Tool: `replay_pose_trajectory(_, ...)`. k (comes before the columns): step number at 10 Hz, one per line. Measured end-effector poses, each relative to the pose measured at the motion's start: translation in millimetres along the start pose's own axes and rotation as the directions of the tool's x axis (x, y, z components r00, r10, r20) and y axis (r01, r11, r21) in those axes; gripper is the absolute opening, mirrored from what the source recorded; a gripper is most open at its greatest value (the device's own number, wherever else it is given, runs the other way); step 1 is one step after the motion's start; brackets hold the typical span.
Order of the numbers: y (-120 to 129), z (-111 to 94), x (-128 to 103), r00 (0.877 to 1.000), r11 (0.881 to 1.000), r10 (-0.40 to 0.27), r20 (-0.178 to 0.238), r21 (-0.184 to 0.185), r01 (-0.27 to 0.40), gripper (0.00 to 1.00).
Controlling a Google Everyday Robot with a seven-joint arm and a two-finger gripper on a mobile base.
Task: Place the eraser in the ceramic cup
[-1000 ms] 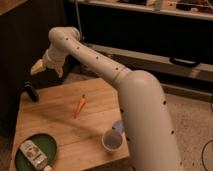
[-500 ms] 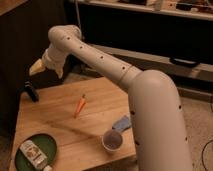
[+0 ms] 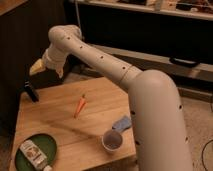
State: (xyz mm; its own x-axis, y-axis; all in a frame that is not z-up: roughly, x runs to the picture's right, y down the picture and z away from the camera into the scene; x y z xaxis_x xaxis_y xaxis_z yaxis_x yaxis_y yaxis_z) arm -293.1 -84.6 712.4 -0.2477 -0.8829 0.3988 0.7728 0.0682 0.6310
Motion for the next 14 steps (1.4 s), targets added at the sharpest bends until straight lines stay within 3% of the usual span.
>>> replay_pose_trajectory(6, 3.5, 1.3, 3.1, 1.000, 1.000, -0.004, -0.012, -0.009, 0.004, 0.80)
replay_pose_trajectory(10, 13.0, 17.7, 42.2, 0.997, 0.997, -0.062, -0.055, -0.050, 0.060, 0.80)
replay_pose_trajectory(12, 11.3, 34.1, 62.1, 0.995, 0.995, -0.086, -0.054, -0.044, 0.084, 0.80)
replay_pose_trajectory(14, 1.9, 50.4, 75.5, 0.993, 0.994, -0.111, -0.040, -0.016, 0.111, 0.80)
